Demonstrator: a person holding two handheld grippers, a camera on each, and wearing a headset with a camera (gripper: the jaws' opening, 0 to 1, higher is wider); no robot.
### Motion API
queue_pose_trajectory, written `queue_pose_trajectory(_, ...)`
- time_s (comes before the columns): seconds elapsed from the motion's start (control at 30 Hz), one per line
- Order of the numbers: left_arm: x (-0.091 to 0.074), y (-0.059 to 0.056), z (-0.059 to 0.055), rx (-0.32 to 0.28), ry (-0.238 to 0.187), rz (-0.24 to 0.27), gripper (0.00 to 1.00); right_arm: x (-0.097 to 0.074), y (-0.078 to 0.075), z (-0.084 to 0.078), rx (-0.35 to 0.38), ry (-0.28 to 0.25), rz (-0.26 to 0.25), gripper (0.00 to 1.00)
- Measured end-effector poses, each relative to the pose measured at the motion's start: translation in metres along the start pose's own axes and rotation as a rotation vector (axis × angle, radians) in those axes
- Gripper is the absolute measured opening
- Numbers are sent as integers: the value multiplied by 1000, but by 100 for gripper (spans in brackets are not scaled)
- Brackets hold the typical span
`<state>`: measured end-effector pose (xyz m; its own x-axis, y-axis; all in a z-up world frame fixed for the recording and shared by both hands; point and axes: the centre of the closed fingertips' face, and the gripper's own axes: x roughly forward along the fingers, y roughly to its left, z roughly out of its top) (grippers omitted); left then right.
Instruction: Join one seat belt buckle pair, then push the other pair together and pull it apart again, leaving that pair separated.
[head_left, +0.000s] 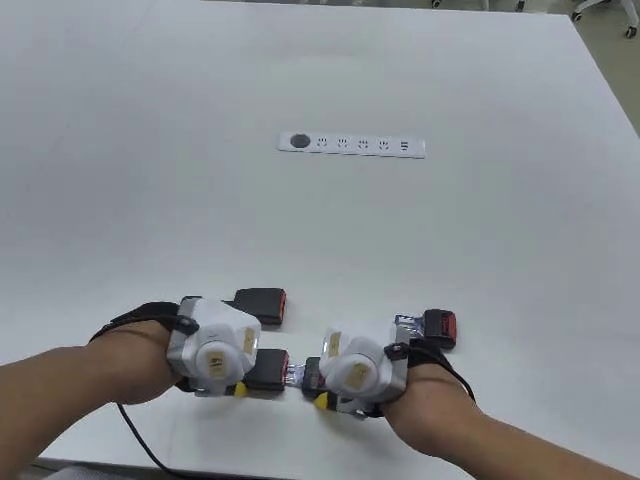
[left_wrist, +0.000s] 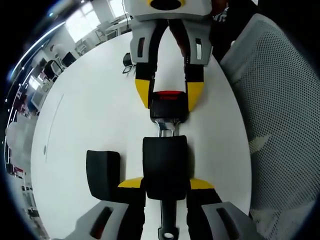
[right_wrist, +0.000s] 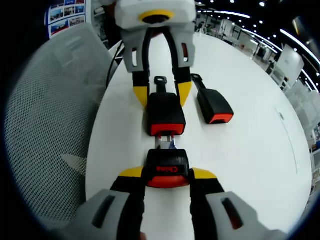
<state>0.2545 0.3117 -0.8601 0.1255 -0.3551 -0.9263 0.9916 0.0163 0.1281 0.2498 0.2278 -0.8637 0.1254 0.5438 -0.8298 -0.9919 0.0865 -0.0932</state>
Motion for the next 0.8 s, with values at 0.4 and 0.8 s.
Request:
queue_pose_trajectory(0.4,0,0,0,-6,-2,-1,31,4,-2,4,-18,-32,41,33)
queue_pose_trajectory(0.8,0,1,-1,-29,-25,3,31,7,-5,10,-38,-46,47,32)
